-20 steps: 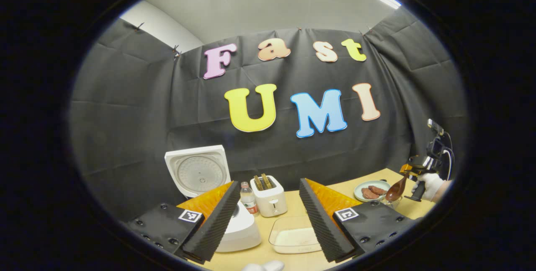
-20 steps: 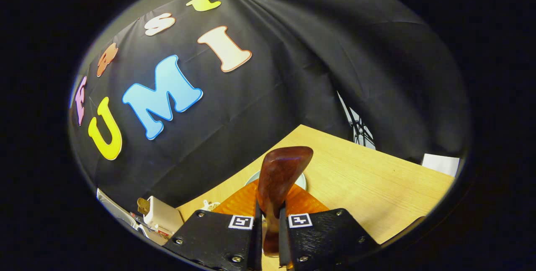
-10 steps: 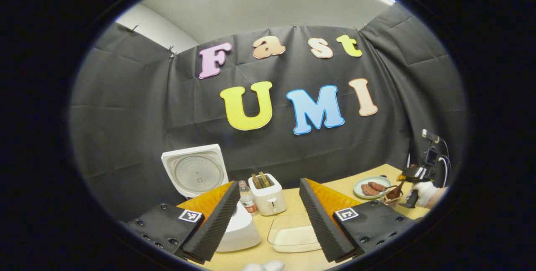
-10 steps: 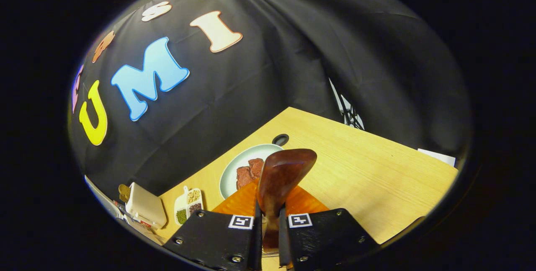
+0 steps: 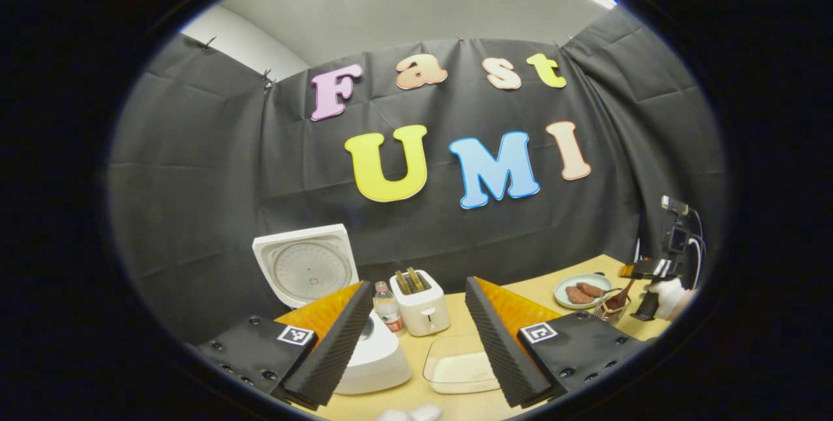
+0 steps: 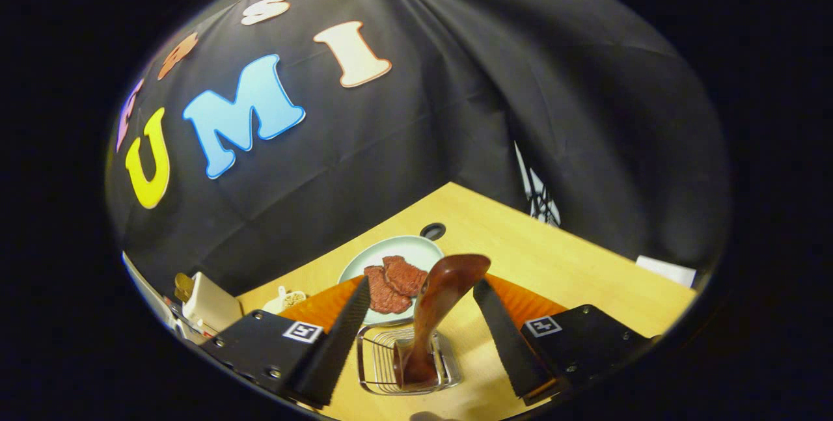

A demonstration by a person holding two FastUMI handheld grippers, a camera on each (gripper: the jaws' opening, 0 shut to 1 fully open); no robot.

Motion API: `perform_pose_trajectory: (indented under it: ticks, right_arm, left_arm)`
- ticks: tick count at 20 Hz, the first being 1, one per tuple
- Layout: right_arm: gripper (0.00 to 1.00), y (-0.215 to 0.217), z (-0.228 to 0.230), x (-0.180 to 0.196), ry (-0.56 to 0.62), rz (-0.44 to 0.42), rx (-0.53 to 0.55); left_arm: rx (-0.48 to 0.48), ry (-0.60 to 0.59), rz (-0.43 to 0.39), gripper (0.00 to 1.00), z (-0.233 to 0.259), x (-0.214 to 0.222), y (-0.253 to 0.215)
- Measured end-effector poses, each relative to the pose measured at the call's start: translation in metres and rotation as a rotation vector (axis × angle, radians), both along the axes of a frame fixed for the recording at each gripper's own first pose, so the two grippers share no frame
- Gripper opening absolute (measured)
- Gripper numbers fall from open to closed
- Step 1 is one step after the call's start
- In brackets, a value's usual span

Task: Close the left gripper, press the button to open the rice cooker; take a wooden spoon from the chopstick holder with the right hand, scoop a spoonful of rice and pour it into the rice cooker, then put the wooden spoon back into the chopstick holder.

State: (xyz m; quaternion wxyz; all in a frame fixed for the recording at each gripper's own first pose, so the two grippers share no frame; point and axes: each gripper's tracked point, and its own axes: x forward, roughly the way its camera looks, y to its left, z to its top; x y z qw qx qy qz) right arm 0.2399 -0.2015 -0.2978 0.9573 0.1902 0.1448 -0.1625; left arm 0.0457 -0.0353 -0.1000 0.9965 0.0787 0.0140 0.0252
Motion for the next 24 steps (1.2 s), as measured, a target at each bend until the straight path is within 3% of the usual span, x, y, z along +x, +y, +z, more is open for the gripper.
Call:
perform_pose_trajectory:
  ticks: [3, 6, 12, 19, 23, 24]
  right_arm:
    - [0.98, 0.002, 0.061, -0.024, -0.068, 0.000, -0.155]
    - [0.98, 0.028, 0.126, -0.054, -0.160, 0.053, -0.286]
    - [0.98, 0.117, 0.215, -0.114, -0.268, 0.212, -0.406]
    - [0.98, 0.219, 0.236, -0.184, -0.324, 0.391, -0.458]
    - [0.94, 0.250, 0.228, -0.198, -0.296, 0.452, -0.447]
    - [0.98, 0.253, 0.230, -0.199, -0.295, 0.455, -0.442]
  left_arm:
    - [-0.010, -0.002, 0.000, 0.99, 0.002, 0.007, 0.008]
    - [-0.040, 0.002, 0.008, 0.99, 0.006, 0.022, 0.023]
    - [-0.077, -0.034, 0.033, 0.99, 0.031, 0.062, 0.060]
    - [-0.080, -0.123, 0.068, 0.99, 0.083, 0.108, 0.111]
    - [-0.094, -0.147, 0.134, 0.99, 0.110, 0.149, 0.165]
    - [-0.102, -0.152, 0.151, 0.99, 0.117, 0.160, 0.179]
